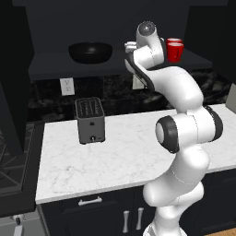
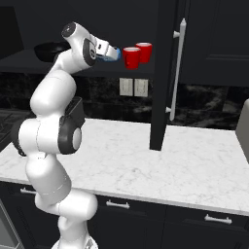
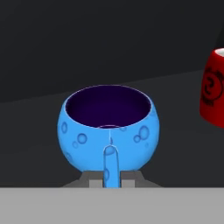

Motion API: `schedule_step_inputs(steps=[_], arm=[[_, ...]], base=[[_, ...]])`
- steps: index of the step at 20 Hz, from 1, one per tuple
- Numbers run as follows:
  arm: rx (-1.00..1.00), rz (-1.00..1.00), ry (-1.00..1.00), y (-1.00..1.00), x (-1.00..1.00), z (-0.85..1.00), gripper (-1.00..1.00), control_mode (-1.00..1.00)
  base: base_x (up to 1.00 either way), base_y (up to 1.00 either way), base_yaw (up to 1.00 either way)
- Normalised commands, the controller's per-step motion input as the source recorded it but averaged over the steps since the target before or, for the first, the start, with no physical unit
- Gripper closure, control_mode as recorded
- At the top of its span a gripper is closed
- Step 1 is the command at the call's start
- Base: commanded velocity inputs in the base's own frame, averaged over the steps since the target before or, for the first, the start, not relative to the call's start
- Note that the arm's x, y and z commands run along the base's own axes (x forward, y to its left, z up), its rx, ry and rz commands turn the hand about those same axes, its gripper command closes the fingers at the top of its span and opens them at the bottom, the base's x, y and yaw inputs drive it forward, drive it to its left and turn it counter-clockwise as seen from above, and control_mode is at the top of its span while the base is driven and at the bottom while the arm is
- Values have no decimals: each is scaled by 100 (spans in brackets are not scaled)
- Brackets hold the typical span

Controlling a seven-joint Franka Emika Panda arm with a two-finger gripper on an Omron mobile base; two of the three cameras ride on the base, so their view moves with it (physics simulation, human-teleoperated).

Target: Gather all objects into one cabinet and sort the glasses and bowls to opposite sides.

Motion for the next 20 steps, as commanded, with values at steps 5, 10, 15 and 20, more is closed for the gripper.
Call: schedule_step_inputs(steps=[5, 10, 15, 20], arm=[[0, -9, 0, -12, 0, 0, 100, -100], [0, -9, 0, -21, 0, 0, 100, -100], [0, -9, 0, -16, 0, 0, 100, -100], [0, -10, 0, -10, 0, 0, 100, -100]], base=[[0, 0, 0], [0, 0, 0], [0, 0, 0], [0, 0, 0]])
